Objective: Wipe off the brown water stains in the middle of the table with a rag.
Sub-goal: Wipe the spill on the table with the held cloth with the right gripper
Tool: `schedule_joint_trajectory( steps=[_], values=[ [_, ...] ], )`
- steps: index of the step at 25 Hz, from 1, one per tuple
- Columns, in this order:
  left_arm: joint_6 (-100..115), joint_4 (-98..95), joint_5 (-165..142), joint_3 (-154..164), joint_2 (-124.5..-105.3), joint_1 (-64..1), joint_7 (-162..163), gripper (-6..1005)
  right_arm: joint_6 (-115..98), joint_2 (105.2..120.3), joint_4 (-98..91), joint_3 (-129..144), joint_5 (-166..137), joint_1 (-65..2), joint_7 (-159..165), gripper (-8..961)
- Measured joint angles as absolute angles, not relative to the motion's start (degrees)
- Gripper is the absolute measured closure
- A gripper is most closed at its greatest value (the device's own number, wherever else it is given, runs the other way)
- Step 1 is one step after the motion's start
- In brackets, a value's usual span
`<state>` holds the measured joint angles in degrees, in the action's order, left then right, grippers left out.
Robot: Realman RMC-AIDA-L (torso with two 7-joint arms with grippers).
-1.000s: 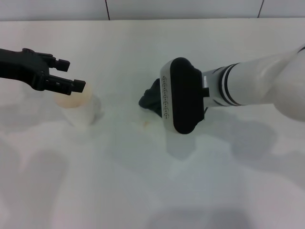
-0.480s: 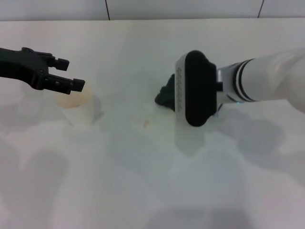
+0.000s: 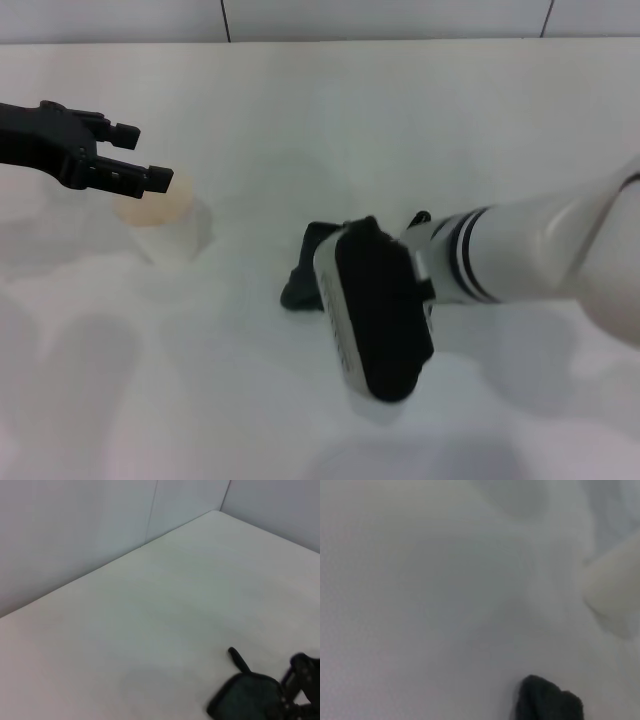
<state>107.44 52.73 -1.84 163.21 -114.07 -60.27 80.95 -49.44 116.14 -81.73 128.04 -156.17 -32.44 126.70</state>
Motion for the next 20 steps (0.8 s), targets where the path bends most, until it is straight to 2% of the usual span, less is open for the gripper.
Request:
schedule_joint_trajectory(
  steps=[20],
  values=[
    [107.3, 52.7, -0.5, 163.2, -114.08, -59.9, 80.9, 115, -40.5, 116.22, -80.4, 135.4, -157.9, -33.3, 126.1, 853]
  ],
)
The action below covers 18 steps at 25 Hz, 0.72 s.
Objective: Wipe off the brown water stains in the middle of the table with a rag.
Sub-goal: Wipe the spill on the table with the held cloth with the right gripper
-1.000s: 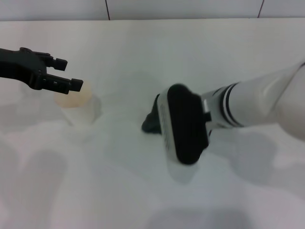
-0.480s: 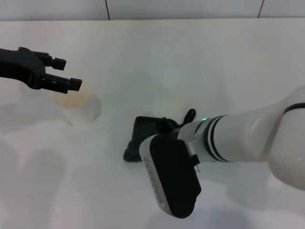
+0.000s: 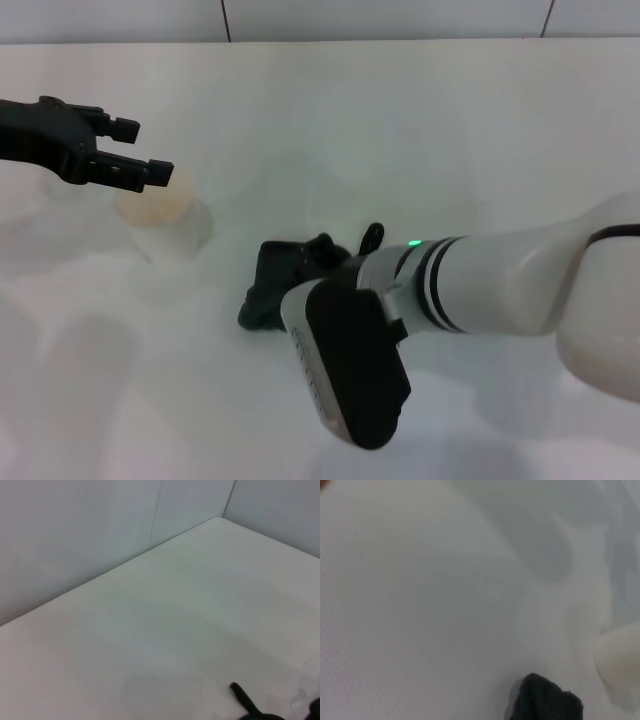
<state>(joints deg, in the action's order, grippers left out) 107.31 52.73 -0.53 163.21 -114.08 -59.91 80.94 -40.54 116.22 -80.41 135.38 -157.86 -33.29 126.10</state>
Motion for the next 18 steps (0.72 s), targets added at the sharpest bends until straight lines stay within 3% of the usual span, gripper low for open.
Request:
schedule_joint_trajectory(
  steps=[18],
  values=[
    [107.3, 52.7, -0.7, 163.2, -114.17, -59.5, 81.1, 115, -40.1, 116.04, -75.4, 122.6, -159.5, -31.3, 126.4, 856]
  ],
)
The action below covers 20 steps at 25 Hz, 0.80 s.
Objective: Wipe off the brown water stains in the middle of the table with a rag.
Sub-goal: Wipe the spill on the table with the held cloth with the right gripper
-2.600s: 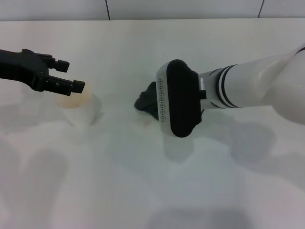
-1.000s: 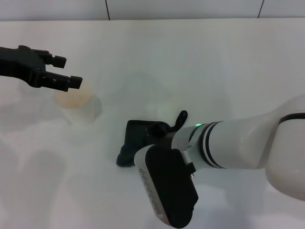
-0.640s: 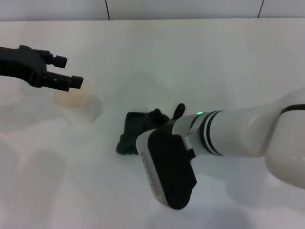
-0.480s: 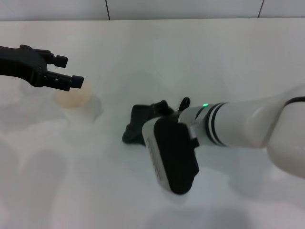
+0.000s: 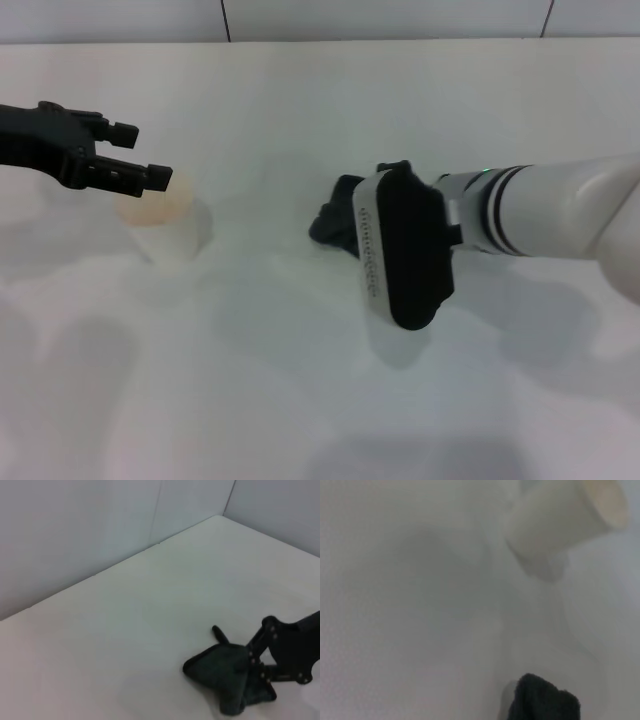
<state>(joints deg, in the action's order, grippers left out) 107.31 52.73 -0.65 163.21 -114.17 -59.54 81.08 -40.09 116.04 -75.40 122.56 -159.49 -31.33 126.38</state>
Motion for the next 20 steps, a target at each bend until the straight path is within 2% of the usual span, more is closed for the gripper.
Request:
schedule_joint_trajectory(
  steps=[20],
  values=[
    [106.8, 52.7, -0.9, 163.2, -113.95, -59.2, 80.8, 115, -53.1, 115.68, -85.2, 116.1, -162.4, -23.6, 125.5, 845]
  ],
)
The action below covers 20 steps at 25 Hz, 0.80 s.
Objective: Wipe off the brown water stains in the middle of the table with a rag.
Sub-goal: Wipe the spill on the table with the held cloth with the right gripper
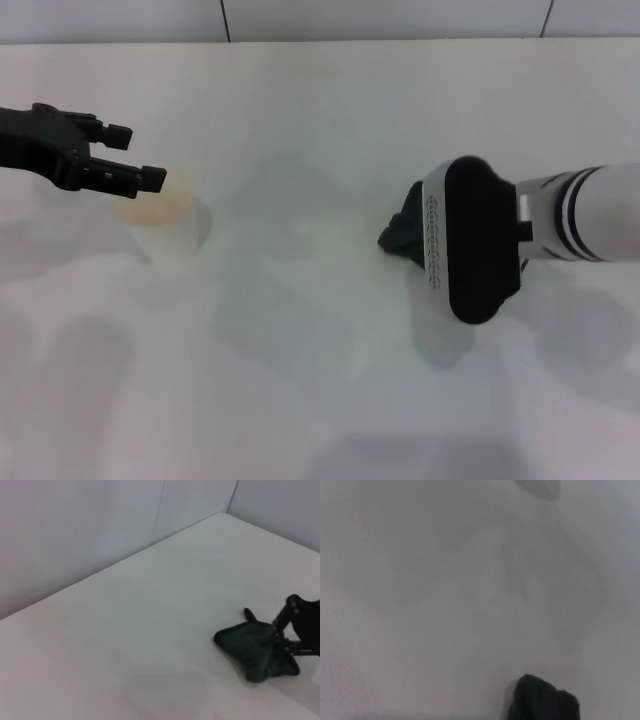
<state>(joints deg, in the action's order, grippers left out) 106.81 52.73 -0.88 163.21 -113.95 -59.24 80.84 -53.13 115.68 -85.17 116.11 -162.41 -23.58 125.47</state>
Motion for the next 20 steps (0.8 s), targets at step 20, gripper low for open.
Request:
schedule_joint_trajectory(
  steps=[20],
  values=[
    [106.7, 52.7, -0.6, 163.2, -113.90, -59.2, 80.7, 116, -58.9, 115.78, -84.3, 111.9, -163.5, -24.1, 125.3, 833]
  ],
)
